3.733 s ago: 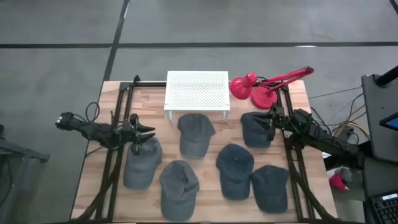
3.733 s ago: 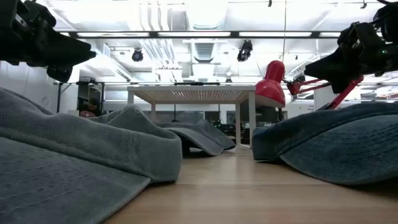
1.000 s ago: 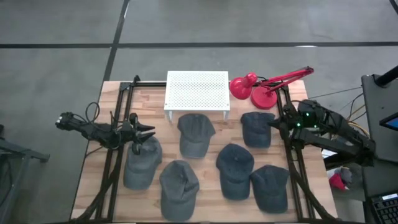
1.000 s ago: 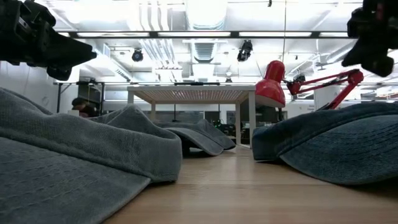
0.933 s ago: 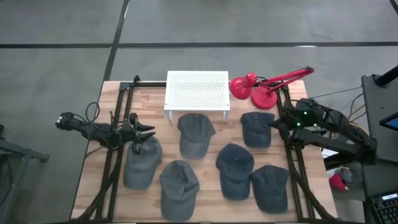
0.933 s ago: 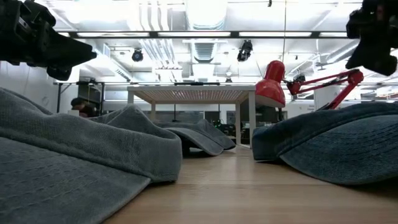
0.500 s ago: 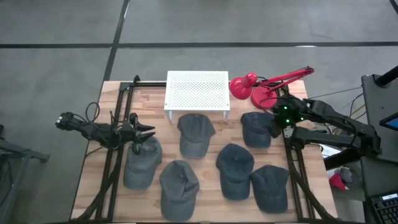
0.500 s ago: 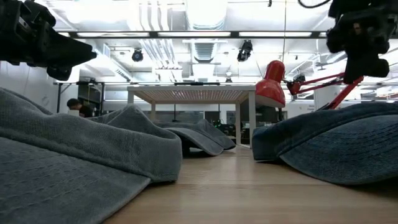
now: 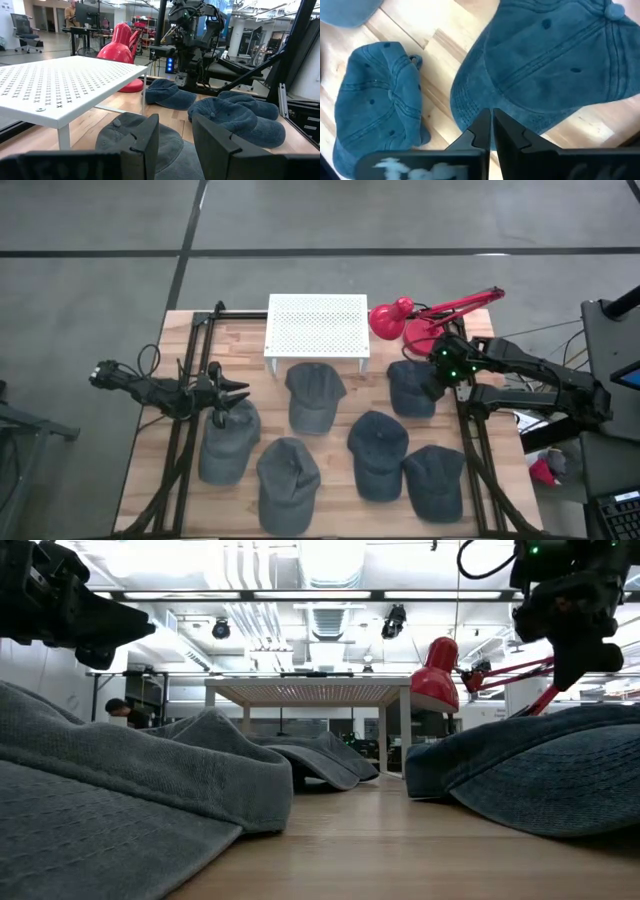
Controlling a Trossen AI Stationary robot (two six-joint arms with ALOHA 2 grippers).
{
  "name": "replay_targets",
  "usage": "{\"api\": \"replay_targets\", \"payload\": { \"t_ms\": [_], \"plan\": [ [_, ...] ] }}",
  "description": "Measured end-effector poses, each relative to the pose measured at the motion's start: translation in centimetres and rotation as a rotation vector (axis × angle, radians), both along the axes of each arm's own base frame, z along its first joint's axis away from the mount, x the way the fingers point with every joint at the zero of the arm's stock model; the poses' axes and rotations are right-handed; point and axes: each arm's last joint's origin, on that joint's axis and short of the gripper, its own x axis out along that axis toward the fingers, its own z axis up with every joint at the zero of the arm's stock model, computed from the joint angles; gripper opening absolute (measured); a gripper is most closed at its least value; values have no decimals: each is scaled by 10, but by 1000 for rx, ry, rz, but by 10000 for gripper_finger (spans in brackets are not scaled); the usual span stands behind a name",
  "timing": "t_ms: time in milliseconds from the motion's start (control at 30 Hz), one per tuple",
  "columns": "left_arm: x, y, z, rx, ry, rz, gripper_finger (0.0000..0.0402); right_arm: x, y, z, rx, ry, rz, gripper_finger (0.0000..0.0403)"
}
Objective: Pick & Place hat
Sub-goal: Put the top dark blue cap on the shelf
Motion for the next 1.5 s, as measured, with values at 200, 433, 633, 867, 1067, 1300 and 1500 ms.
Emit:
{"api": "replay_targets", "payload": {
  "t_ms": [200, 433, 633, 867, 1067, 1300, 1500],
  "plan": [
    [0, 0, 0, 0, 0, 0, 122, -3, 2, -1, 28, 33, -29, 93],
    [0, 0, 0, 0, 0, 0, 122, -3, 2, -1, 33, 34, -41, 179],
    [0, 0, 0, 0, 0, 0, 122, -3, 2, -1, 34, 38, -41, 226],
    [0, 0, 0, 0, 0, 2, 122, -4, 2, -1, 31, 40, -42, 253],
    [0, 0, 0, 0, 0, 2, 122, -6, 1, -3, 0, 83, -55, 258],
    [0, 0, 0, 0, 0, 3, 122, -8, 1, -4, -2, 106, -63, 258],
    [0, 0, 0, 1, 0, 3, 122, -6, 0, -7, -2, 138, -74, 258]
  ]
}}
